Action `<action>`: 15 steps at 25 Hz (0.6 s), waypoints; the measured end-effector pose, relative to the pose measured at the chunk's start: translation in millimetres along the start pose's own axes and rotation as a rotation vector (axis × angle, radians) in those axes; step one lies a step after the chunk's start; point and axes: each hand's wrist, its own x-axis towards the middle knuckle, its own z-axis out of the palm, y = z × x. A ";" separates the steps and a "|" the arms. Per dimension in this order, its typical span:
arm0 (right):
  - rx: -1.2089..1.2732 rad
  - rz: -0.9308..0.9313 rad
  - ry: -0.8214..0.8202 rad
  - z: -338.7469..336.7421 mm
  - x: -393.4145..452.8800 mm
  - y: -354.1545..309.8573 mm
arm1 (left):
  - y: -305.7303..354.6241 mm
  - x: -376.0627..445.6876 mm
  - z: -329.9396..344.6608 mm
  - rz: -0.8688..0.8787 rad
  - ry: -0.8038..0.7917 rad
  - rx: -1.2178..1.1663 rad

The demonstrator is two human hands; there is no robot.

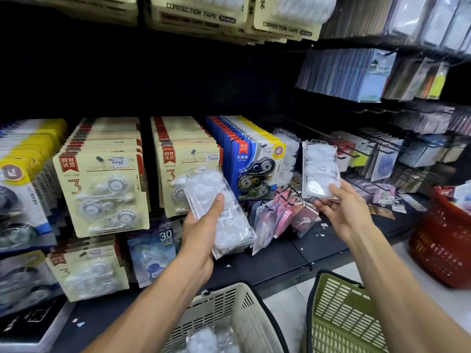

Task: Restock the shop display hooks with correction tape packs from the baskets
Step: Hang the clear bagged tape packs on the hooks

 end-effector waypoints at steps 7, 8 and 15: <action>-0.010 -0.009 0.008 -0.3 10.1 1.7 | -5.6 1.0 3.3 -0.007 -0.019 0.003; -0.016 -0.001 0.013 -0.1 11.6 2.1 | -5.9 0.9 3.4 -0.005 -0.020 0.005; 0.015 -0.024 0.143 1.8 21.5 5.9 | -6.9 2.4 1.9 -0.011 -0.002 0.017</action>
